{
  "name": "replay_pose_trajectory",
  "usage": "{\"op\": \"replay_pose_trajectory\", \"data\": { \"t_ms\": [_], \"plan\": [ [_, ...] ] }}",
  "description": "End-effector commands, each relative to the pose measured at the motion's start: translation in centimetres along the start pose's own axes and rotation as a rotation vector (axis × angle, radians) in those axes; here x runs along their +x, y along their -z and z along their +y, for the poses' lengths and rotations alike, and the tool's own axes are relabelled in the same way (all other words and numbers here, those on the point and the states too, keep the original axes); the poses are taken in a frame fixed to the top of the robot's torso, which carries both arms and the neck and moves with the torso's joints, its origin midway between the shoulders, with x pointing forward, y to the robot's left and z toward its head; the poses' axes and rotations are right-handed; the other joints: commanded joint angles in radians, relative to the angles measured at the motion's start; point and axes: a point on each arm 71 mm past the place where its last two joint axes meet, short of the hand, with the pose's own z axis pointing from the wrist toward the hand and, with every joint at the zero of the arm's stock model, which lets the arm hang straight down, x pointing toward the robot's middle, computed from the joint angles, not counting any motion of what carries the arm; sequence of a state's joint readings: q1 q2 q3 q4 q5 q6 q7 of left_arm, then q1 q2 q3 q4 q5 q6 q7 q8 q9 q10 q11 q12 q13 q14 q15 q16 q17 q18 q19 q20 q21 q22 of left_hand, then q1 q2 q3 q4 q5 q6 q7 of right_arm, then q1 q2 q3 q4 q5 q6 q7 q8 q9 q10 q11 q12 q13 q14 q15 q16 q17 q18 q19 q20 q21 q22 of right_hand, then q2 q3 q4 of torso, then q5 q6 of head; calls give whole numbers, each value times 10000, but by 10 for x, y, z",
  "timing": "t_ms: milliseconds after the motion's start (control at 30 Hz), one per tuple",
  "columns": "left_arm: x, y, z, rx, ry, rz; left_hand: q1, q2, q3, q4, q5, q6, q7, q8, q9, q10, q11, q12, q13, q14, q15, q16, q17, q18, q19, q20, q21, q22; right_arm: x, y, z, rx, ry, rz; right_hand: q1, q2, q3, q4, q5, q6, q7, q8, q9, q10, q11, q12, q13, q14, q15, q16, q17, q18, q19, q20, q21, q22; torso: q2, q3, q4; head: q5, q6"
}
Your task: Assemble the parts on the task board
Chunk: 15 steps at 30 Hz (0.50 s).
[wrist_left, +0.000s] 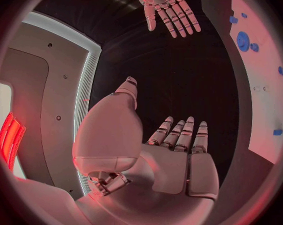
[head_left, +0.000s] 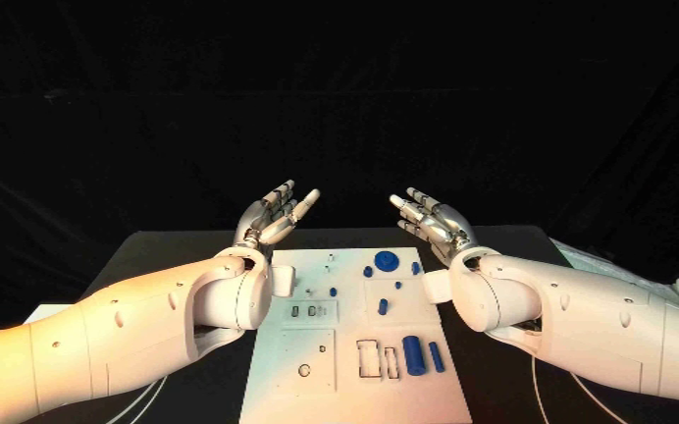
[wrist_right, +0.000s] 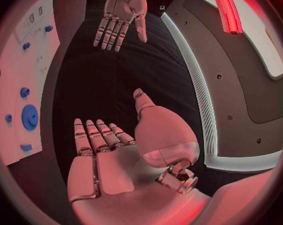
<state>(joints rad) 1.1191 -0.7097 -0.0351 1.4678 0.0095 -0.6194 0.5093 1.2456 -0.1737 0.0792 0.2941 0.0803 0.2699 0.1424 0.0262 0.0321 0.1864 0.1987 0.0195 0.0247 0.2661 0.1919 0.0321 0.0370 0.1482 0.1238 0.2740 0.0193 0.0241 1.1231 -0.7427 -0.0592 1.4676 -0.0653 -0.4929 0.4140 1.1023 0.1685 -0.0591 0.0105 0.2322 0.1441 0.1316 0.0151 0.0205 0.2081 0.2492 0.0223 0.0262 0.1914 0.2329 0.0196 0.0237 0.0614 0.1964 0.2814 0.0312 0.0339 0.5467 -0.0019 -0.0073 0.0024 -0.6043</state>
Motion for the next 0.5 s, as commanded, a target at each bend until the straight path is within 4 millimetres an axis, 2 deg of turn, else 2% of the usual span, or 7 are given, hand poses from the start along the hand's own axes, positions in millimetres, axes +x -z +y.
{"op": "replay_pose_trajectory", "data": {
  "t_ms": [33,167,300,333,400,467,500],
  "plan": [
    [5,0,-3,296,213,543,92,7,23,52,64,57,963,63,9,8,71,56,10,64,7,35,9,100,18,50,69,11,13,-2,-1,338,40,2166,974,128,285,-605,-203,742,1607,149,87,912,108,153,91,818,137,146,85,293,636,137,311,145,0,0,-1,0,1],
    [5,0,-3,296,213,543,104,192,168,41,30,255,1028,100,33,204,137,90,34,280,49,78,41,98,116,84,112,37,15,-4,-1,449,111,2622,1648,97,633,-1209,-378,1936,1603,353,219,2502,144,406,224,2492,156,422,229,453,1969,111,854,410,0,0,-1,0,1],
    [5,0,-3,296,213,543,249,736,504,-17,-60,1581,1290,386,189,1725,437,401,202,1945,256,482,269,5,1044,166,482,244,15,-4,-1,487,137,2768,2155,64,1013,-1748,-371,3703,1524,692,397,4963,-28,846,395,4740,-59,858,384,696,3256,102,1401,638,0,0,-1,0,1],
    [-11,0,-2,381,295,494,335,858,568,-47,-84,2283,1345,552,270,2537,510,579,280,3050,334,782,416,-67,1948,182,849,438,-7,-8,8,-667,1812,1741,2250,64,1148,-1893,-379,4472,1438,840,464,5978,-131,1052,454,5685,-186,1068,445,812,3731,97,1602,714,45,10,78,-19,8],
    [-13,1,-3,434,287,473,482,1052,620,-107,-99,3612,1339,841,398,4207,444,894,398,4901,271,1284,624,27,4458,155,1889,951,-10,-8,10,-847,2169,1684,2333,12,1361,-2122,-423,5520,1294,1001,522,6623,-314,1162,425,6530,-373,1253,459,1002,4423,90,1891,810,76,9,107,-24,23],
    [-16,2,-4,465,296,483,602,1184,585,-189,-114,5135,1196,1149,521,6084,233,1222,490,5963,-50,1599,702,253,5757,133,2501,1168,-13,-8,14,-1072,2639,1651,2283,-38,1602,-2310,-432,6089,1221,968,478,6956,-402,1071,361,6942,-485,1241,410,1129,4710,97,2004,804,135,-2,148,-42,52],
    [-17,3,-4,463,311,506,621,1238,555,-214,-120,5746,1120,1299,575,6671,135,1362,514,6407,-180,1744,753,334,6166,85,2703,1233,-14,-9,17,-1167,2825,1644,2228,-83,1717,-2398,-438,6198,1190,892,438,7038,-409,978,354,7038,-498,1171,395,1143,4758,97,2009,775,178,3,174,-61,68]
  ]
}}
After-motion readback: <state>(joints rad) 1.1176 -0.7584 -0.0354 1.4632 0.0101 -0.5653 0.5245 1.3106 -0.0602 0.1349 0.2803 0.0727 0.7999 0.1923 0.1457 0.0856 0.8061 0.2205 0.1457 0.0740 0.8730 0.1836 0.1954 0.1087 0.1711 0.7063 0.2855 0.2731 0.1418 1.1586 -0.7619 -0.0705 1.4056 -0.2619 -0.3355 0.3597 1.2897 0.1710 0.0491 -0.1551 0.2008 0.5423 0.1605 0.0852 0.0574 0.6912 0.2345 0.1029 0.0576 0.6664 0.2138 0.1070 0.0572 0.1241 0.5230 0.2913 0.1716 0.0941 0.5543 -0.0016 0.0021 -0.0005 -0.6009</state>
